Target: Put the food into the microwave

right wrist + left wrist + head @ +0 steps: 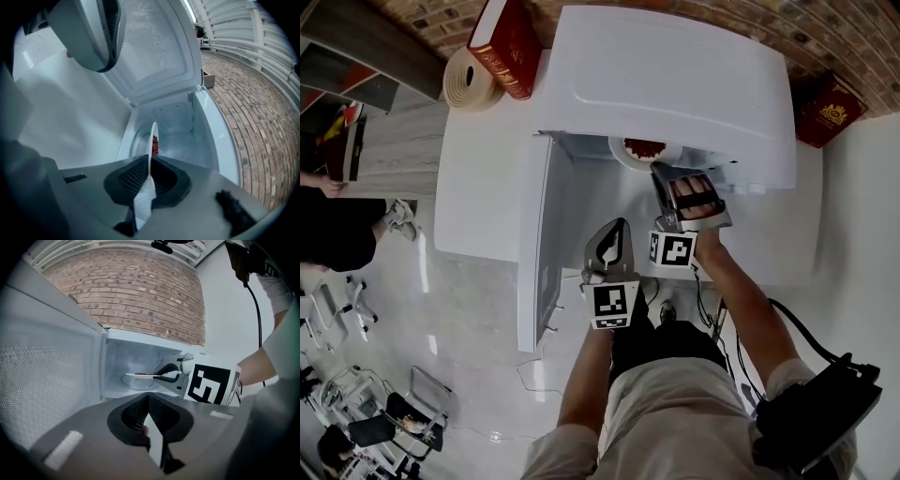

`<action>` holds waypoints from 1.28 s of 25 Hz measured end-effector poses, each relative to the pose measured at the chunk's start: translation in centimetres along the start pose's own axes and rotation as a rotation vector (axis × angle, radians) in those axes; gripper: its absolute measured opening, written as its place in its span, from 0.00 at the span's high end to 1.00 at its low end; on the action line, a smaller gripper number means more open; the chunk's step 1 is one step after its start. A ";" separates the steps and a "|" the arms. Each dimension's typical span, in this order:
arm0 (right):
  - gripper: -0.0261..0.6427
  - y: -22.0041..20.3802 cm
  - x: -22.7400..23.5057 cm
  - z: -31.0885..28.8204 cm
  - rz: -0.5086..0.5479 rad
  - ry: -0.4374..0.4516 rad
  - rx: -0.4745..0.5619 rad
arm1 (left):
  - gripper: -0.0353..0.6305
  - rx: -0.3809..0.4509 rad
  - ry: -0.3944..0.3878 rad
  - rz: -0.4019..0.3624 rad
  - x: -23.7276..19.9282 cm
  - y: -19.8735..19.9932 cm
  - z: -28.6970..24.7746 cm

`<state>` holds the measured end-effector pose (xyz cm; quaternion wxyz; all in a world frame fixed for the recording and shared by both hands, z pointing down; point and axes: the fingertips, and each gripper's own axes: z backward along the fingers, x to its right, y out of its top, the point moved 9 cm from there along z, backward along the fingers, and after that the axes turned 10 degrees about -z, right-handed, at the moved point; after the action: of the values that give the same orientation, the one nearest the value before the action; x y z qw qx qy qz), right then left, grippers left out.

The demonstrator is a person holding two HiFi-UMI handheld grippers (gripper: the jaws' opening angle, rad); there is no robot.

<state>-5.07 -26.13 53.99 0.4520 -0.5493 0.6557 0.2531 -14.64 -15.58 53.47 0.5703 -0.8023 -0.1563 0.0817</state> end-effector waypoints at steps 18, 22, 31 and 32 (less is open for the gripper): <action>0.93 0.2 0.7 -5.7 -0.037 0.011 -0.057 | 0.94 -0.070 -0.044 0.031 -1.8 -2.4 -3.0; 0.93 0.2 0.7 -6.6 -0.029 0.010 -0.068 | 0.94 -0.078 -0.041 0.052 -2.1 -2.8 -3.0; 0.93 0.1 0.6 -8.8 -0.018 0.025 -0.102 | 0.94 -0.086 -0.057 0.067 -2.0 -2.8 -3.6; 0.93 0.0 0.5 -9.1 -0.014 0.034 -0.108 | 0.94 -0.088 -0.058 0.067 -2.0 -2.8 -3.6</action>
<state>-7.96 -33.89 57.77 0.4124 -0.5815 0.6448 0.2756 -15.81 -18.57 57.21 0.5265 -0.8288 -0.1492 0.1169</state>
